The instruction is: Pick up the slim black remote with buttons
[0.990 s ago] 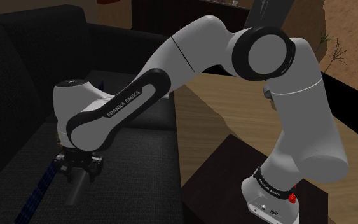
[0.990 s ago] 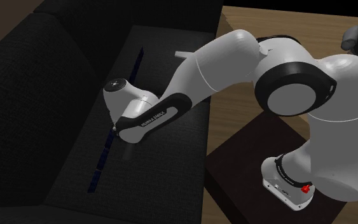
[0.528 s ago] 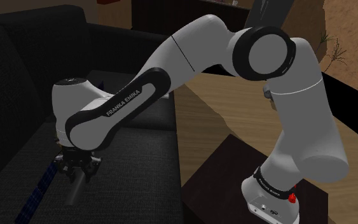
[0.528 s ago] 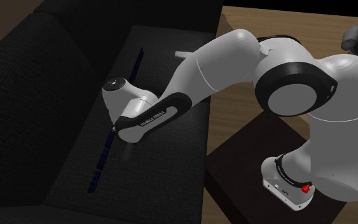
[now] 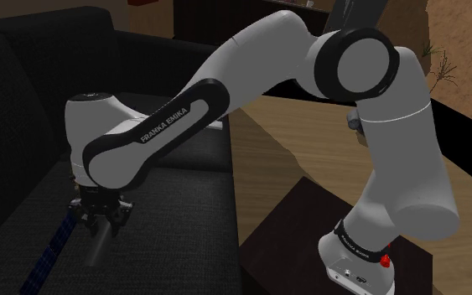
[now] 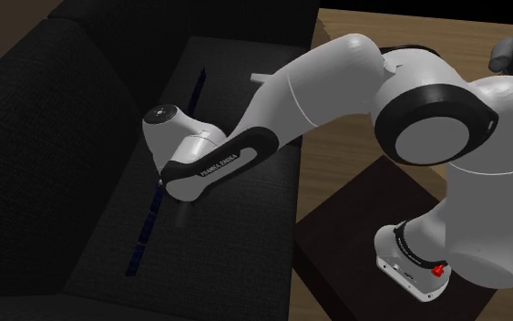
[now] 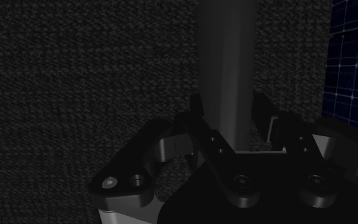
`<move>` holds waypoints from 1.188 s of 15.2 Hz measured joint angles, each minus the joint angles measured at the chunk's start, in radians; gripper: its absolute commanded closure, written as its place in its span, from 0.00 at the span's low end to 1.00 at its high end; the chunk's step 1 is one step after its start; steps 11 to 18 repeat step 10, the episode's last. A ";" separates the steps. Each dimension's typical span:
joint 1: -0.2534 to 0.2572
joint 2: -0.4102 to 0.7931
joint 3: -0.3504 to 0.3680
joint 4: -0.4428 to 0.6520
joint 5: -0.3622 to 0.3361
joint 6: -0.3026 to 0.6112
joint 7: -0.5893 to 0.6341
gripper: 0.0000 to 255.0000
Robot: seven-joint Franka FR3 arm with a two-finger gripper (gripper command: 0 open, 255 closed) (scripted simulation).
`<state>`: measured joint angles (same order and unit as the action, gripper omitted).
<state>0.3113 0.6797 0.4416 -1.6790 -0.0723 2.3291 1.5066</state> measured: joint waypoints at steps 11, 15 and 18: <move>-0.019 -0.079 0.023 0.010 0.025 -0.086 0.000 1.00; -0.019 -0.079 0.023 0.010 0.025 -0.086 0.000 1.00; -0.019 -0.079 0.023 0.010 0.025 -0.086 0.000 1.00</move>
